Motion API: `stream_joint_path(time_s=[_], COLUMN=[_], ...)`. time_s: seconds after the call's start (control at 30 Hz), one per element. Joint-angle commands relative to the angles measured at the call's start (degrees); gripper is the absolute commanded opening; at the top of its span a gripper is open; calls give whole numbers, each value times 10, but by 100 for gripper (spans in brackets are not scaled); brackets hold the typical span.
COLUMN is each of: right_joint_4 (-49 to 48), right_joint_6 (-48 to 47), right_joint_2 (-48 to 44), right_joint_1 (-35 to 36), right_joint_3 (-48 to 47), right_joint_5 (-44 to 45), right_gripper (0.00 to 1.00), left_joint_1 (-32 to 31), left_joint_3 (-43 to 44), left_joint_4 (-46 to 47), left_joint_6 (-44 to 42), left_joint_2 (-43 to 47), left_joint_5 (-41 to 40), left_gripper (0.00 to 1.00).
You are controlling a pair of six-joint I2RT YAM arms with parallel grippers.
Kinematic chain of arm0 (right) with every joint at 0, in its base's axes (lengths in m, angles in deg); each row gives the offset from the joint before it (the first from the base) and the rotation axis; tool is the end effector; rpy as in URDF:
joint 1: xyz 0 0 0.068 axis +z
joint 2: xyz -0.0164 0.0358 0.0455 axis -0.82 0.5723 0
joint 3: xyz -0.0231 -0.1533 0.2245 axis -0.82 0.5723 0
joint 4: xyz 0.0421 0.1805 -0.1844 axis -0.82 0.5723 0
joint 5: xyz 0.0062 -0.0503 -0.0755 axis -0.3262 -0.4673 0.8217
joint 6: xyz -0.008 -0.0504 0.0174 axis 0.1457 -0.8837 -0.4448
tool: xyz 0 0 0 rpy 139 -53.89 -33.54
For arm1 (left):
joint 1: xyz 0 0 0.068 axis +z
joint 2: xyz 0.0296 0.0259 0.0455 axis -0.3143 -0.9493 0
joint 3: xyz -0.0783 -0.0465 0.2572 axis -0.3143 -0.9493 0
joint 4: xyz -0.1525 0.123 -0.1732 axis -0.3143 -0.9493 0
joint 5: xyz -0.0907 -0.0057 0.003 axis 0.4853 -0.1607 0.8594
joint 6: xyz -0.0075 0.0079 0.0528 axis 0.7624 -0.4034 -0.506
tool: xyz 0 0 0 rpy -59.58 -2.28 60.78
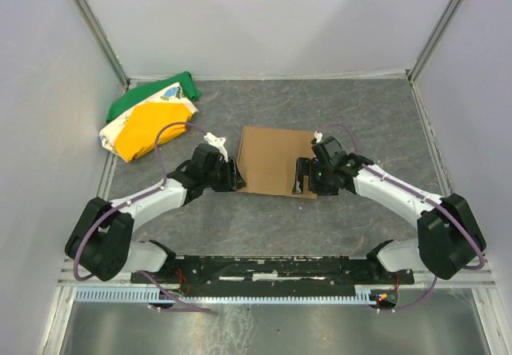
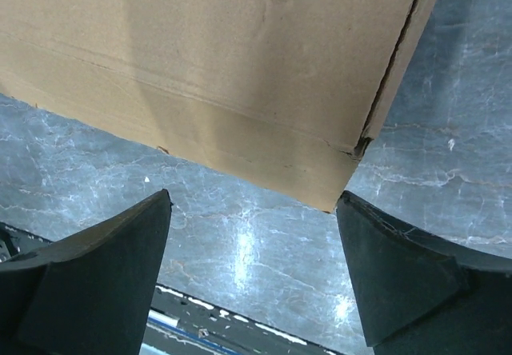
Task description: Fold the paper box
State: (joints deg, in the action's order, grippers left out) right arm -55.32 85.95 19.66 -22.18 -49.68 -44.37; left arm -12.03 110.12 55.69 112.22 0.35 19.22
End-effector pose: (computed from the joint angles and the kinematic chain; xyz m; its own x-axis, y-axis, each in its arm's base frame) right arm 0.2171 0.1447 0.2034 -0.9305 0.1100 -0.3493 -0.0289 0.9288 0.3696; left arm 0.2233 -0.1385 0.1826 -0.8301 -0.0782 -0.5521 0.2318 0.8521 -0.4693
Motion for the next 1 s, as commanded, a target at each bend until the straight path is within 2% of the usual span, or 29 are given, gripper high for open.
stream_joint_path(time_s=[0.0,0.23,0.43,0.5,0.53,0.57,0.6,0.63,0.83,0.9,0.97], right_joint_4=[-63,-9,50,55,49,35,29,27,24,17,13], right_joint_6=[-16,-20,-42,-54,-61,-70,-74,-77,-98,-99,-100], right_joint_2=[-11,-67,-83,-74,-66,-57,-43,-27,99,121,136], right_joint_1=[3,3,4,3,3,3,3,3,4,4,4], right_joint_3=[3,-13,-68,-86,-92,-97,-108,-121,-198,-210,-216], right_joint_5=[26,80,125,123,113,91,75,67,37,35,33], right_gripper=[97,99,92,79,57,27,6,2,2,2,2], left_joint_1=[-5,-5,-5,-5,-5,-5,-5,-6,-5,-5,-6], left_joint_3=[-18,-18,-2,4,4,5,4,2,7,-2,-9], left_joint_4=[99,81,52,40,36,32,30,29,8,24,39], left_joint_6=[36,26,13,11,14,19,23,28,29,28,30], left_joint_2=[24,43,57,64,71,81,95,110,190,190,171], left_joint_5=[7,-15,-34,-39,-41,-43,-44,-43,-45,-11,22], left_gripper=[51,51,51,51,51,50,50,49,44,39,29])
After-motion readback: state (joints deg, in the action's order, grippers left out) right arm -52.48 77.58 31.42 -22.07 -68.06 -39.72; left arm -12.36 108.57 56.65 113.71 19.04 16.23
